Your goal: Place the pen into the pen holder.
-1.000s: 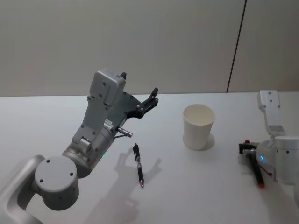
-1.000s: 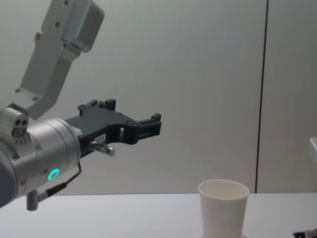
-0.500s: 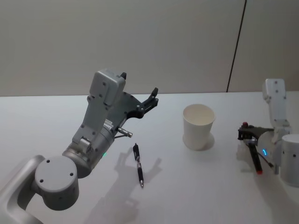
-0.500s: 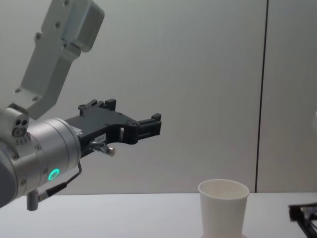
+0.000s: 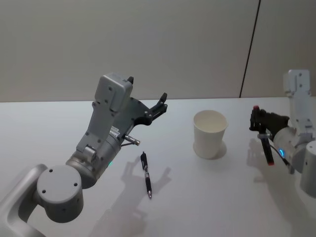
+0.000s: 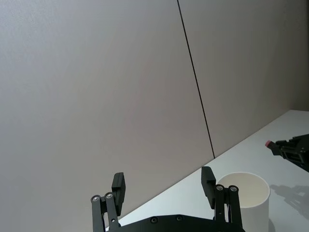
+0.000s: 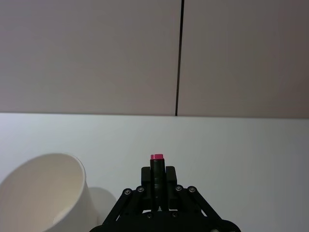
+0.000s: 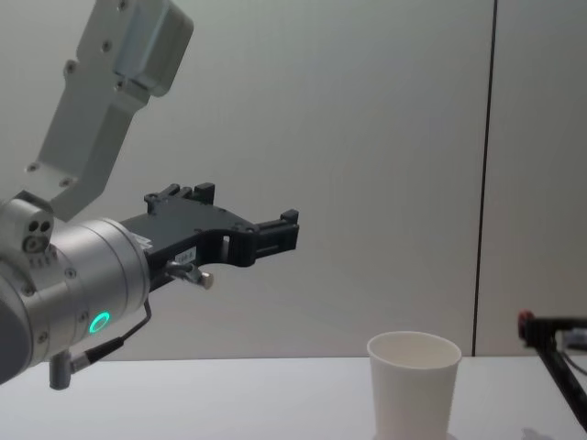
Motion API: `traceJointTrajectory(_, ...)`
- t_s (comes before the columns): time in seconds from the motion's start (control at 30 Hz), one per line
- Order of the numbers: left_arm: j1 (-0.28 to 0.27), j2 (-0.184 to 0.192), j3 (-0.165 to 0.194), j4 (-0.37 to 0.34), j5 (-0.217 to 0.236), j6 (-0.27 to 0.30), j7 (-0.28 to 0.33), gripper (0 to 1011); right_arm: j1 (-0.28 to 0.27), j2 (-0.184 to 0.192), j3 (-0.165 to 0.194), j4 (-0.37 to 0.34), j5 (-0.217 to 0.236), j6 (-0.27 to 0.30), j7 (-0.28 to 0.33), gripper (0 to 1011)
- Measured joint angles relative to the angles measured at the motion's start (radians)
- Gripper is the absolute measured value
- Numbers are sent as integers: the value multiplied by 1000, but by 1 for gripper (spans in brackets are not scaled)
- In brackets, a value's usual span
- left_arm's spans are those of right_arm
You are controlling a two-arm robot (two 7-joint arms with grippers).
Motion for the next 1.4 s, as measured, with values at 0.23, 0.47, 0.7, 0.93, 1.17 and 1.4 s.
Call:
traceJointTrajectory(0.23, 0, 0, 0, 0, 0, 0, 0, 1002, -9, 3, -1, -21, -5, -112, 37, 166)
traceJointTrajectory(0.47, 0, 0, 0, 0, 0, 0, 0, 1002, -8, 0, -5, -21, -6, -237, 72, 166)
traceJointTrajectory(0.7, 0, 0, 0, 0, 0, 0, 0, 1002, 2, -7, -10, 0, -5, -348, 98, 166)
traceJointTrajectory(0.93, 0, 0, 0, 0, 0, 0, 0, 1003, 30, -24, -20, 57, 1, -503, 128, 166)
traceJointTrajectory(1.17, 0, 0, 0, 0, 0, 0, 0, 1002, 73, -47, -32, 147, 4, -660, 150, 166)
traceJointTrajectory(1.4, 0, 0, 0, 0, 0, 0, 0, 1002, 129, -74, -46, 272, 1, -813, 161, 166)
